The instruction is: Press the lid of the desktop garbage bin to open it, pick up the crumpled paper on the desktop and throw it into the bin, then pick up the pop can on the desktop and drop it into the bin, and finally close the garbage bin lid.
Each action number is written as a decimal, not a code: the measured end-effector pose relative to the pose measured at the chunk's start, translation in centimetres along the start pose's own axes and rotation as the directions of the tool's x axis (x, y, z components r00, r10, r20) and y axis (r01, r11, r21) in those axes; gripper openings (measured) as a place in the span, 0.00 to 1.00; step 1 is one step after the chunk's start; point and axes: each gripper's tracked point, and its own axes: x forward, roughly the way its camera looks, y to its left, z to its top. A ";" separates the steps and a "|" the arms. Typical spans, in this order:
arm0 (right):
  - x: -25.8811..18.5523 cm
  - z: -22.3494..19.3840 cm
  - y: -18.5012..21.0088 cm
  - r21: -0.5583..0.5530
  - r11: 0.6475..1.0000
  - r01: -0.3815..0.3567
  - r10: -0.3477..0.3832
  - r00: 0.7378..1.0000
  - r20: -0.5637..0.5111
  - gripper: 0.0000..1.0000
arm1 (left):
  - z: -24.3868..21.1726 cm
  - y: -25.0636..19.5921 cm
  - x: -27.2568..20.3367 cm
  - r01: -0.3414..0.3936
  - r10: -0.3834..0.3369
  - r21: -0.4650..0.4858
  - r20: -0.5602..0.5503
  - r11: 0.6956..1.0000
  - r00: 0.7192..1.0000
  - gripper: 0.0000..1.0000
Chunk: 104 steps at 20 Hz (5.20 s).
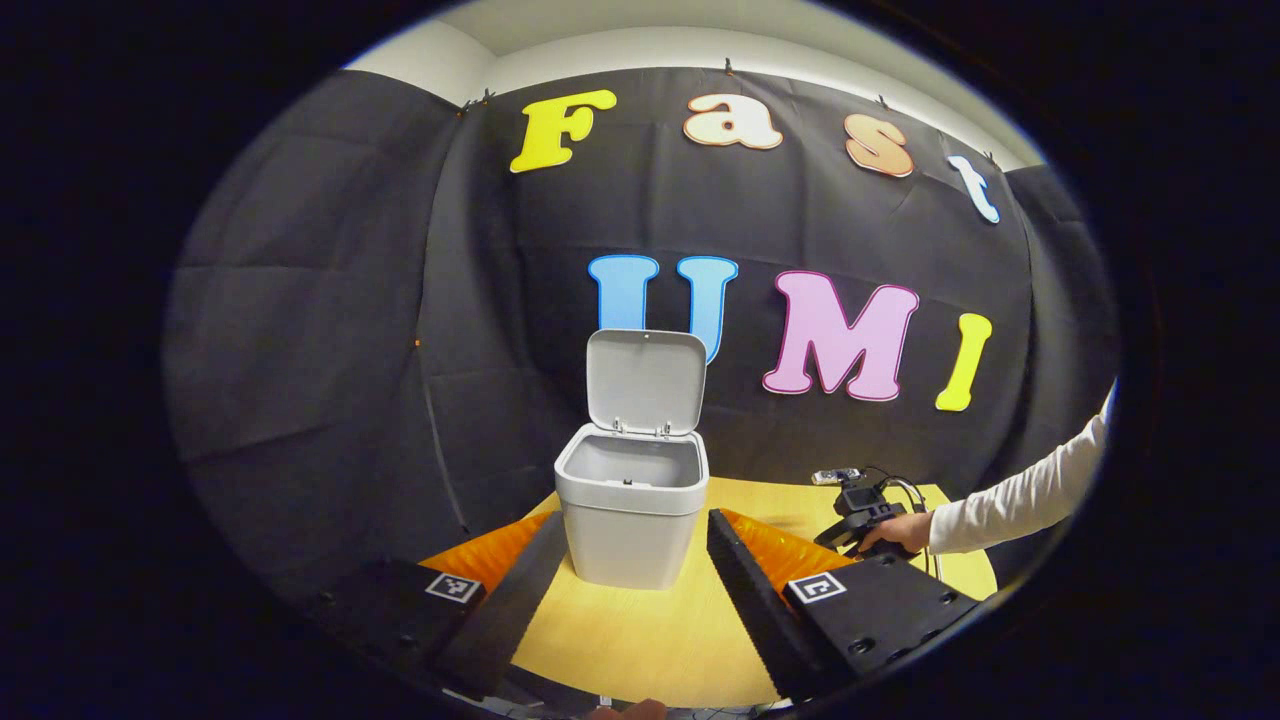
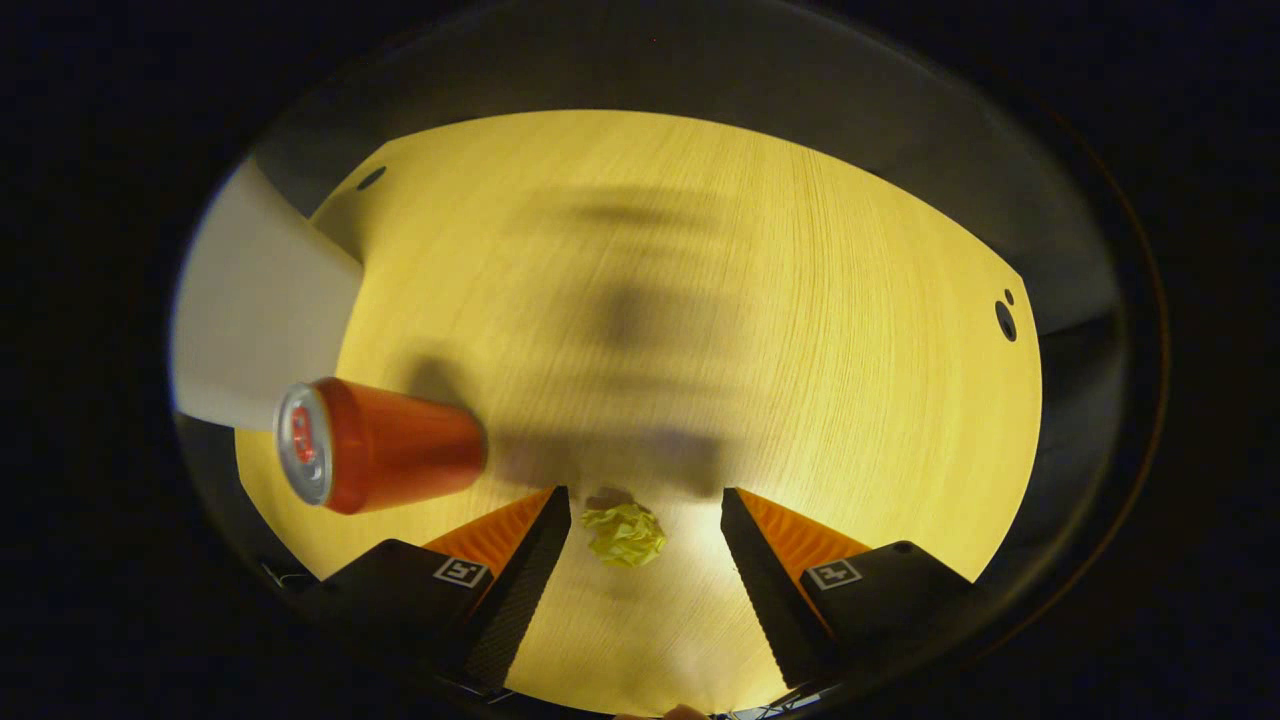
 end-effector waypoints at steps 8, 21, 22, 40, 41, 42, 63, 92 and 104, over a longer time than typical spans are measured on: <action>1.1 -0.9 0.2 0.048 0.998 -0.032 0.034 0.999 -0.038 0.95 | -0.7 1.1 -0.6 -0.033 0.033 0.020 -0.018 0.999 0.999 0.96; -9.2 4.9 2.6 0.148 0.955 -0.256 0.223 0.953 0.207 0.37 | -2.1 -1.0 -0.5 0.065 -0.065 0.002 -0.003 0.998 0.998 0.96; -11.4 6.7 3.5 0.146 0.944 -0.296 0.253 0.933 0.255 0.37 | -2.5 -1.4 -0.8 0.088 -0.088 -0.002 0.000 0.996 0.996 0.96; -29.2 14.6 13.6 -0.476 0.858 -0.194 0.454 0.720 0.524 0.37 | -6.4 -1.1 -0.2 0.072 -0.072 0.067 -0.008 0.995 0.997 0.95; -29.0 14.8 13.4 -0.491 0.855 -0.166 0.442 0.727 0.525 0.37 | -6.7 -1.2 -0.1 0.072 -0.071 0.068 -0.009 0.995 0.997 0.95; -28.7 14.8 13.4 -0.503 0.852 -0.145 0.435 0.732 0.524 0.37 | -7.0 -1.2 -0.3 0.075 -0.075 0.065 -0.010 0.995 0.997 0.96; -39.7 12.1 -1.2 -0.454 0.876 -0.162 0.448 0.620 0.643 0.96 | -16.5 -11.1 12.0 0.262 -0.251 0.179 -0.081 0.948 0.965 0.96; -53.4 4.2 -27.9 -0.097 0.995 -0.013 0.091 0.471 0.877 0.96 | -28.8 -22.9 32.0 0.339 -0.301 0.191 -0.205 0.921 0.931 0.85; -53.9 7.5 -19.0 -0.351 0.925 -0.148 0.381 0.359 0.852 0.96 | 2.5 -13.9 21.1 0.160 -0.173 0.132 0.093 0.978 0.981 0.84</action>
